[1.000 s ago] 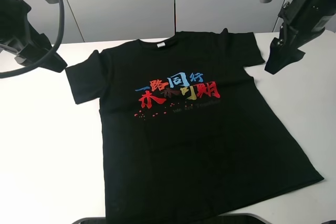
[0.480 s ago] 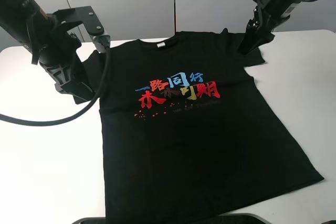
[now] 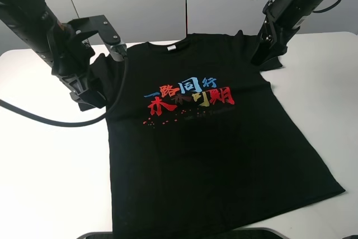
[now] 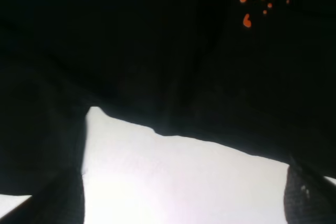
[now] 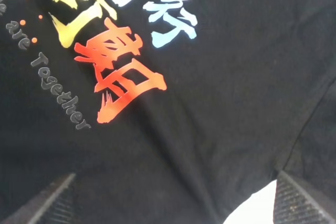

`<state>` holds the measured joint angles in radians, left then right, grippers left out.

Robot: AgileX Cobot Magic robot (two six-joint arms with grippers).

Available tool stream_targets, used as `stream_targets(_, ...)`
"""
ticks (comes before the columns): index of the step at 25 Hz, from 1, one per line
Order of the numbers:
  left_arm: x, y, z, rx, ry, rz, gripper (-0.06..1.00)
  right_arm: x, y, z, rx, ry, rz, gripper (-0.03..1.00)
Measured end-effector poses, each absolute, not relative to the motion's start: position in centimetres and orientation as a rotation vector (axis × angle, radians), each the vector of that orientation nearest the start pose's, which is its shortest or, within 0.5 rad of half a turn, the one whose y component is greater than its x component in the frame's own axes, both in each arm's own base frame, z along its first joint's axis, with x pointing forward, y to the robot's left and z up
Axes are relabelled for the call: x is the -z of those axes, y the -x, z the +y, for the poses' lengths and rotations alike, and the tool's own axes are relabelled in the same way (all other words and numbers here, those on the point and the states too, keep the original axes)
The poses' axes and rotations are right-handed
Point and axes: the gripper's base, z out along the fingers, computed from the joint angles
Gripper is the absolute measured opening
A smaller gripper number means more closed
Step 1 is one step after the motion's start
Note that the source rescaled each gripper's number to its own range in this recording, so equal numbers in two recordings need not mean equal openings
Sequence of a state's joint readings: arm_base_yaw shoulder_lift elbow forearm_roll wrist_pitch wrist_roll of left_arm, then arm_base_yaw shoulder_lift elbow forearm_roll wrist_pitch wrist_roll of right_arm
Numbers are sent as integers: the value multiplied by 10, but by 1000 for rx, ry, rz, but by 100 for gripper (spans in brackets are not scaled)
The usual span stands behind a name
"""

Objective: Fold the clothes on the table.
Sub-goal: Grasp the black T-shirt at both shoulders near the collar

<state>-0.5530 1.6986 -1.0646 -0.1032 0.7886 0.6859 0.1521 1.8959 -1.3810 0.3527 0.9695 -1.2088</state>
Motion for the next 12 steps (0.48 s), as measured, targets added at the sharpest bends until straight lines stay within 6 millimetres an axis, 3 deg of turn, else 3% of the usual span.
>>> stream_targets(7,-176,-275,-179,119,-1613,2469,77,-194,-380,81,-198,1616,2345,78)
stream_targets(12,-174,-276,-179,123,-1609,2472,86,-167,-381,77,-203,1811,2334,78)
